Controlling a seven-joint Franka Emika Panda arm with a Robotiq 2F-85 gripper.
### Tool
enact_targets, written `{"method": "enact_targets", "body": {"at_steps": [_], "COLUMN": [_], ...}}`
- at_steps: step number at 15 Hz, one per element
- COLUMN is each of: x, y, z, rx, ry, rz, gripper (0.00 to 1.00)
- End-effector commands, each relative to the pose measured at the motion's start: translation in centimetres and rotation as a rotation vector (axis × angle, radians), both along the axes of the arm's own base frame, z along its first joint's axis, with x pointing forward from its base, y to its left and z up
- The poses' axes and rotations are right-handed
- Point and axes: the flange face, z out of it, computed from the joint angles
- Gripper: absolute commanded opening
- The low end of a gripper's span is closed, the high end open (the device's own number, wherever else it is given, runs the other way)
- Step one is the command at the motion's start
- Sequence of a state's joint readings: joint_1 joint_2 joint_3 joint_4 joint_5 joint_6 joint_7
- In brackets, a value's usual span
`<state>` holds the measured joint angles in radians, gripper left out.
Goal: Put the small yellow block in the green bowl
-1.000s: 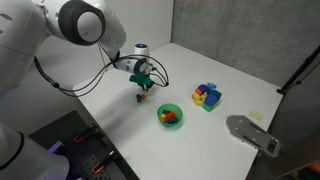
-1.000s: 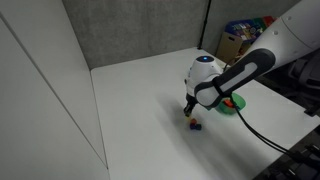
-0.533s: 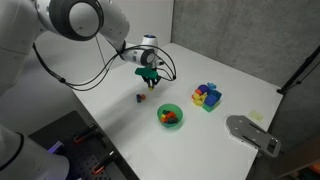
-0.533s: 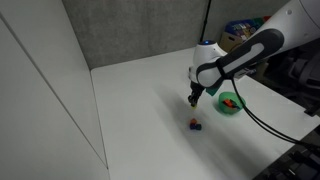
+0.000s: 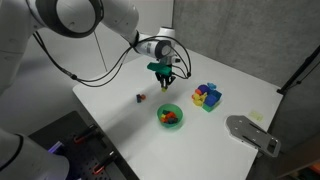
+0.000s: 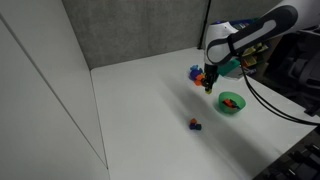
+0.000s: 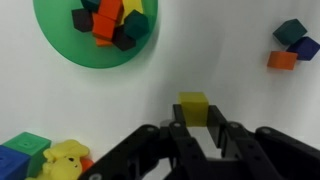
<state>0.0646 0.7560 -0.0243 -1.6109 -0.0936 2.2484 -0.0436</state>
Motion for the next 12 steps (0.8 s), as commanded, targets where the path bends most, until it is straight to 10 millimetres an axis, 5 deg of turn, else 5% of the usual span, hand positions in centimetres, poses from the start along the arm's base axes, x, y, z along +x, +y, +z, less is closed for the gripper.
{"method": "enact_targets", "body": {"at_steps": [1, 7, 12], "x": [-0.5, -2.7, -5.3], "y": [-3.3, -8.8, -12.1], "z": [2.2, 2.3, -0.1], "rx": [-0.011, -0.015, -0.005], "ry": [0.028, 0.048, 0.091], "rz": [-0.092, -0.174, -0.229], "gripper": [0.11, 0.11, 0.11]}}
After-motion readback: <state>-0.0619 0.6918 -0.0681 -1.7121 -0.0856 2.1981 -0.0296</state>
